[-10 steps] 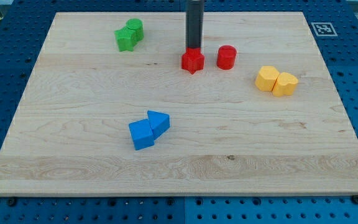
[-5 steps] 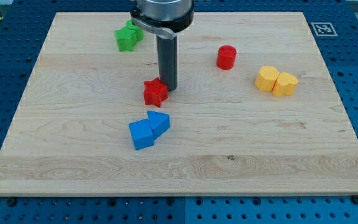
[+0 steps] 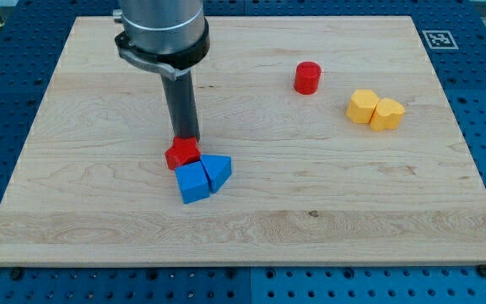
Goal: Push the red blocks into the blue blocks
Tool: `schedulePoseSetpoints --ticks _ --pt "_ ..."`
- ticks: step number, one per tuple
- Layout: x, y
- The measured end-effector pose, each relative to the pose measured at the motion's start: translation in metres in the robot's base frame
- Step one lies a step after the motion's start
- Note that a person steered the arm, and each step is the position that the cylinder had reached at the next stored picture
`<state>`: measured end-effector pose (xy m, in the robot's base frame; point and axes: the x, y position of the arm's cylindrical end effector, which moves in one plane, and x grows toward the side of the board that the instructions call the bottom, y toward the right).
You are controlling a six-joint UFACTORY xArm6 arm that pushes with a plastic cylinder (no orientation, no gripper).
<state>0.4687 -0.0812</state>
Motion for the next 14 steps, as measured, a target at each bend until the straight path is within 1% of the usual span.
schedulePoseSetpoints --ticks 1,2,3,4,5,6,7,8,9,10,11,12,13,14 --pt "0.010 -0.005" --pt "-0.005 -0.006" --pt "-0.061 -0.003" --pt "-0.125 0.015" --pt "-0.192 0.053" --pt "-0.213 0.121" --pt "-0.199 0.191" --pt "-0.153 0.225" --pt "-0.109 0.208" --pt "-0.092 0.148" --pt "-0.102 0.126" --pt "-0.141 0.135" --pt "-0.175 0.129" --pt "-0.179 0.105"
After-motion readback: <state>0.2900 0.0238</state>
